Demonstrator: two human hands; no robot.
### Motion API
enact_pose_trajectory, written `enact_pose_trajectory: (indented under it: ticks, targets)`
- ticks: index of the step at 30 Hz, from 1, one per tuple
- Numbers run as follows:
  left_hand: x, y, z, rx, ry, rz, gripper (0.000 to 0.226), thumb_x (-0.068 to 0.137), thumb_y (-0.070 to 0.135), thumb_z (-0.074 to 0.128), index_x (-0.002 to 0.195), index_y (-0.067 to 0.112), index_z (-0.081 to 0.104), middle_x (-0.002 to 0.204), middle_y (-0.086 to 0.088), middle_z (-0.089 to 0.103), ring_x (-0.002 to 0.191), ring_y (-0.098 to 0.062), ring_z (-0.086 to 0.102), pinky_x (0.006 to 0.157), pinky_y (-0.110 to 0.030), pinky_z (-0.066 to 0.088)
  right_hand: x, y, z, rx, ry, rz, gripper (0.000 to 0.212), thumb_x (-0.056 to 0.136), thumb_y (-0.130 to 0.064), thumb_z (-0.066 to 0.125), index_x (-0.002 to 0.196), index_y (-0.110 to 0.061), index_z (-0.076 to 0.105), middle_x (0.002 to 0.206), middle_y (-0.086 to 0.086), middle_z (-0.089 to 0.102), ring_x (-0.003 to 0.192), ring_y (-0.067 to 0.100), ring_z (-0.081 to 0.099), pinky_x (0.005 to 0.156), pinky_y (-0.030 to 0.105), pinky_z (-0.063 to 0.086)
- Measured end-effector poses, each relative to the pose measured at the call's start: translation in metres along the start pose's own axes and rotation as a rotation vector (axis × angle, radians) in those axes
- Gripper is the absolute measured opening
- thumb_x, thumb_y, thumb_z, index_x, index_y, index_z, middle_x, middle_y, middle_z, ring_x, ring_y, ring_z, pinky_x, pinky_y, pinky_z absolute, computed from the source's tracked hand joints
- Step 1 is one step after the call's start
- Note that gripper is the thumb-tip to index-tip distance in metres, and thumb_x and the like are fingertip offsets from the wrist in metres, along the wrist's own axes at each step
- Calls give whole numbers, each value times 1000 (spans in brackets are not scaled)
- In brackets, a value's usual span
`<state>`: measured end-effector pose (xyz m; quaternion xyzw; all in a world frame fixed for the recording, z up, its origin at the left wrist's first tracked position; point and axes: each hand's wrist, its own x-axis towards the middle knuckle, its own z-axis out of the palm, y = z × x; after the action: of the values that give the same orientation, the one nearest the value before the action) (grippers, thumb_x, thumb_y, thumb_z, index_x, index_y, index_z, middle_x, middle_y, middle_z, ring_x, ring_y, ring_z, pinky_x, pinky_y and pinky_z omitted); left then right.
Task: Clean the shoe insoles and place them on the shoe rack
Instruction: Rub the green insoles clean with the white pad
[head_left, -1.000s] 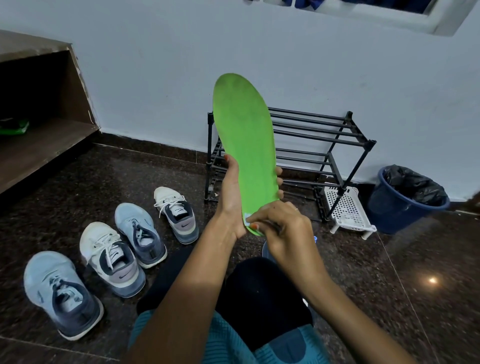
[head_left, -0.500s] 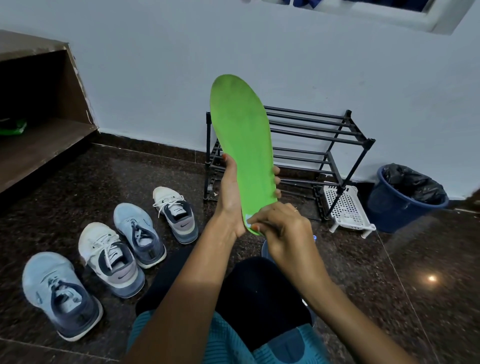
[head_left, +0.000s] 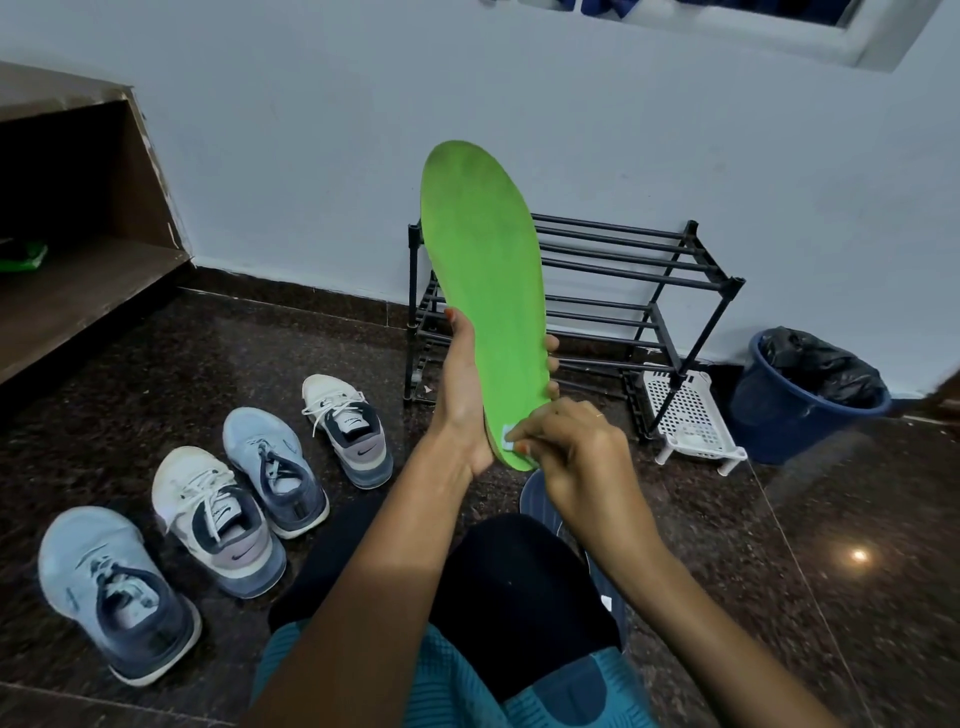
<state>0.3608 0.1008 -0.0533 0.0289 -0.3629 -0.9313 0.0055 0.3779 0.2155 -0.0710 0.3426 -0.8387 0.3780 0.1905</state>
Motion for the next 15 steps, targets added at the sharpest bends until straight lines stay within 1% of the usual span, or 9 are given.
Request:
enact_pose_trajectory:
  ticks: [2, 4, 8, 9, 12, 15]
  targets:
    - [0, 0, 0, -20, -10, -5, 88, 92, 68, 11, 89, 2, 69, 77, -11, 65, 60, -17, 56, 56, -27, 48, -3, -4, 0, 54, -24, -7, 14, 72, -2, 60, 75, -9, 71, 75, 2, 65, 72, 8, 49, 71, 8, 35]
    - [-1, 0, 0, -23, -12, -12, 90, 91, 69, 11, 84, 3, 71, 76, -11, 64, 60, -17, 56, 56, -27, 48, -4, -4, -2, 77, -42, -17, 14, 73, -2, 60, 75, -10, 71, 75, 2, 65, 73, 7, 47, 71, 8, 35]
    - [0, -1, 1, -49, -17, -38, 88, 91, 70, 11, 92, 1, 65, 76, -11, 64, 61, -18, 55, 57, -27, 49, -1, 3, -10, -2, -95, -54, 17, 74, 1, 57, 75, -10, 70, 75, 0, 61, 73, 3, 41, 71, 2, 31]
    - [1, -1, 0, -56, -17, -36, 88, 91, 70, 11, 92, 1, 65, 77, -11, 64, 62, -18, 55, 57, -27, 48, 0, 6, -10, -37, -94, -52, 18, 73, 3, 57, 75, -9, 70, 74, 1, 61, 73, 5, 42, 71, 1, 30]
    - [2, -1, 0, -31, -7, -28, 88, 92, 68, 10, 88, 3, 68, 76, -11, 65, 61, -18, 55, 57, -28, 47, 0, 14, -9, -109, -49, -16, 18, 73, 4, 55, 76, -7, 69, 75, 5, 61, 72, 20, 50, 70, 5, 30]
    - [2, -1, 0, -16, 0, -25, 91, 92, 69, 10, 81, 4, 73, 76, -12, 65, 60, -18, 55, 57, -29, 46, -4, 12, -5, -92, -15, -8, 18, 74, 5, 57, 76, -7, 69, 76, 5, 63, 71, 19, 51, 70, 5, 32]
